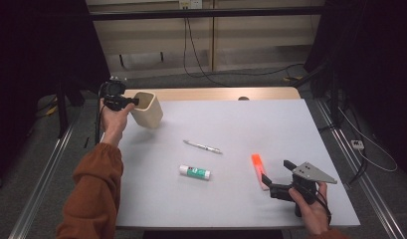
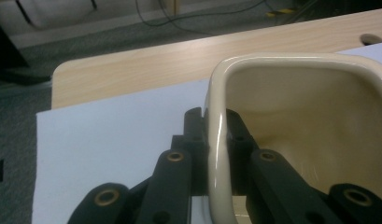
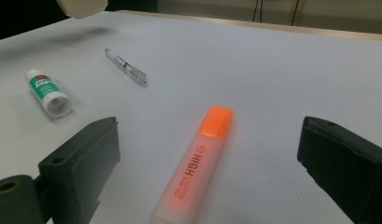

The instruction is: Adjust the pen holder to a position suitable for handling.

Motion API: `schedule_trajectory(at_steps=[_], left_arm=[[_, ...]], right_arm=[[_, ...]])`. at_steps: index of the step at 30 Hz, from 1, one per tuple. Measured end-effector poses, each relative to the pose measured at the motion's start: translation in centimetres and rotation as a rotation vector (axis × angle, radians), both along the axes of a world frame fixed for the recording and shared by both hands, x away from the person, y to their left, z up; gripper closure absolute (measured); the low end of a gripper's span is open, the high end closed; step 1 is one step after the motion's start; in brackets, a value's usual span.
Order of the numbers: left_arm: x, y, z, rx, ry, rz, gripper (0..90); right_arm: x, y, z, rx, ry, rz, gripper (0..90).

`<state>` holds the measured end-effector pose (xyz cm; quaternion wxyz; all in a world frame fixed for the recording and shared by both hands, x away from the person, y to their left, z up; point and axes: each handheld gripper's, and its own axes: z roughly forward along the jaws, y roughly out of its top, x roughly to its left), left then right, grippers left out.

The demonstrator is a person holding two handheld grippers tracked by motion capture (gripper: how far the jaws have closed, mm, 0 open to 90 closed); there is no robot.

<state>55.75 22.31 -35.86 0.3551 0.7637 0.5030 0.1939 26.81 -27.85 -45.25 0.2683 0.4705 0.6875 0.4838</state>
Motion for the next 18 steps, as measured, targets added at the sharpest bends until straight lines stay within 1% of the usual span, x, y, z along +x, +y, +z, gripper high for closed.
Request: schedule_trajectory(at_steps=[2, 4, 7, 9, 10, 12, 14, 18], left_arm=[[-0.2, -0.5, 0.2, -0.005, -0.003, -0.038, 83.0], [-0.3, -1.0, 0.3, -0.017, -0.007, -0.058, 83.0], [-0.4, -1.9, 0.3, -0.020, -0.015, -0.093, 83.1], [-0.5, -2.6, 0.3, -0.014, -0.019, -0.128, 83.1], [-0.6, -2.8, 0.3, -0.014, -0.019, -0.136, 83.0], [-0.7, -3.3, 0.3, -0.030, -0.016, -0.152, 83.0], [-0.7, -3.8, 0.3, -0.042, -0.017, -0.153, 83.0], [-0.9, -5.0, 0.4, -0.041, -0.017, -0.176, 83.0]], right_arm=[[0.0, 0.0, 0.0, -0.001, -0.001, -0.001, 5.6], [0.0, 0.0, 0.0, 0.000, -0.001, 0.000, 5.6], [0.0, 0.0, 0.0, 0.000, -0.001, 0.001, 5.6], [0.0, 0.0, 0.0, 0.000, -0.001, 0.001, 5.6], [0.0, 0.0, 0.0, 0.000, -0.001, 0.002, 5.6], [0.0, 0.0, 0.0, 0.003, -0.002, 0.004, 5.5], [0.0, 0.0, 0.0, 0.005, -0.004, 0.004, 5.2], [0.0, 0.0, 0.0, 0.005, -0.003, 0.005, 5.1]])
